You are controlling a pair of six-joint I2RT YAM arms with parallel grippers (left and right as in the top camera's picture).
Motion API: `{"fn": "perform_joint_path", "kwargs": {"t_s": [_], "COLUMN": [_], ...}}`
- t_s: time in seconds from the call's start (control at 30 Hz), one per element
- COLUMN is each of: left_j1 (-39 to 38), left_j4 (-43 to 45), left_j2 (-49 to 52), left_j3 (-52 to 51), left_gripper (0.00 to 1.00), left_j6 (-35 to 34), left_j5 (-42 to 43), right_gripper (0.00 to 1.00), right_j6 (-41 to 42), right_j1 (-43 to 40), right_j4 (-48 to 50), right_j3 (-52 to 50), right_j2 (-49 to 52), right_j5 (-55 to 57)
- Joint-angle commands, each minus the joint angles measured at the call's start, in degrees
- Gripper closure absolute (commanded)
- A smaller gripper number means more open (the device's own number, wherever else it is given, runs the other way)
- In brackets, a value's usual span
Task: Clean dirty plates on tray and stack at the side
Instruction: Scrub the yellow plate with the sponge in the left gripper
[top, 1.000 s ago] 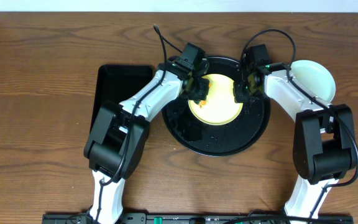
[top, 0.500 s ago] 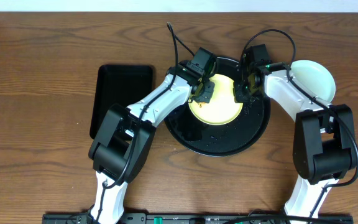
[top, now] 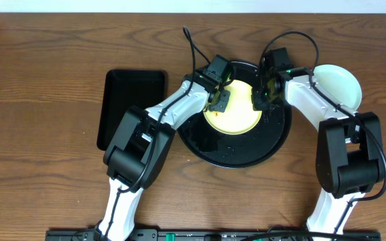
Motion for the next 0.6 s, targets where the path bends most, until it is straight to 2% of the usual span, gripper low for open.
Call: {"fn": "perform_joint_path", "kwargs": {"t_s": [0.0,0.1,0.37,0.57], "left_j1": [0.7,0.7,0.7,0.7], "left_j4": [-1.4,-4.1,-8.0,-9.8], "left_j2": [2.9,3.9,8.0,11.5], "left_j3": [0.6,0.6,0.6,0.6], "left_gripper": [0.92,0.92,0.92,0.92], "left_j6": [0.5,0.5,1.2,1.2], "left_j5": [-1.1,-0.4,11.6,12.7], "right_gripper": [0.99,0.99,0.99,0.99], "right_j6": [-0.6,-0.6,-0.6,-0.6], "right_j1": [0.7,0.7,0.7,0.7], "right_j4": [0.0,0.0,-0.1,-0.1], "right_j3": [0.2,0.2,0.2,0.2], "right_j2": [0.1,0.1,0.1,0.1], "right_j5": [0.6,0.6,0.6,0.6]}}
